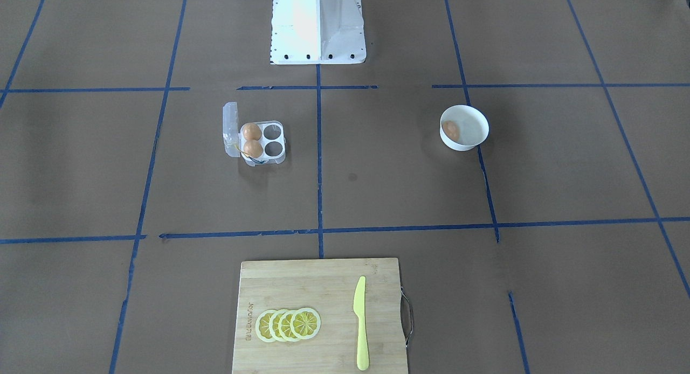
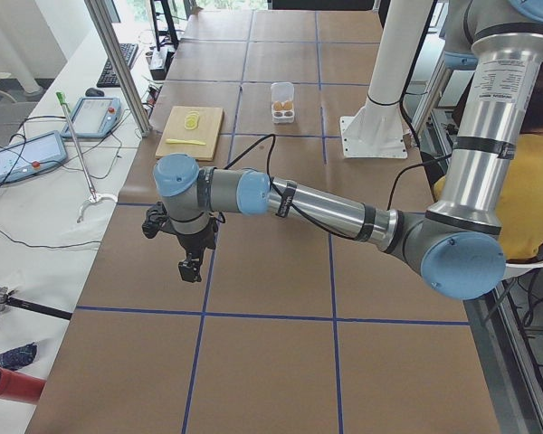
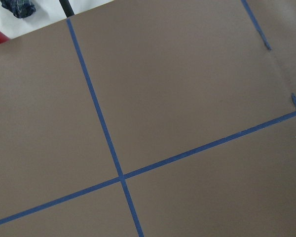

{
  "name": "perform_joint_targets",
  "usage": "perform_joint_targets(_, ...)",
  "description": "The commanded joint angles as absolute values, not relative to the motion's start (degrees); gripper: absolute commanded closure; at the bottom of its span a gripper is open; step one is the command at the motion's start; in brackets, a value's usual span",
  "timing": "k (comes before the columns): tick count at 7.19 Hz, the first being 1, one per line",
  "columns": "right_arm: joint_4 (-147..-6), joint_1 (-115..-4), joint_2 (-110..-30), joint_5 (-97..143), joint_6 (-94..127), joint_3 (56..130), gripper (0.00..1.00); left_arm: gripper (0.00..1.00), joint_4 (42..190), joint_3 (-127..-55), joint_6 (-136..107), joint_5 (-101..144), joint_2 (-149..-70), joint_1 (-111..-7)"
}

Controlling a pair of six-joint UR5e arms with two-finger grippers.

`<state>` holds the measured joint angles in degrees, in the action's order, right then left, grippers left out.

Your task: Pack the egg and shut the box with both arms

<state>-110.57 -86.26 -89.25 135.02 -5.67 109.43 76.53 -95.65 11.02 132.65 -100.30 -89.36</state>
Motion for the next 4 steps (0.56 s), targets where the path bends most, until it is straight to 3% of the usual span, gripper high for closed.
perform_joint_targets(1, -110.13, -86.31, -91.56, 135.35, -5.37, 108.64, 0.0, 0.0, 76.46, -97.89, 10.99, 133.06, -100.63, -89.3)
perform_joint_targets(4, -109.86, -86.22, -91.15, 135.35, -5.27, 108.63, 0.0, 0.0, 77.43, -99.57, 10.98, 132.81, -100.54, -88.51)
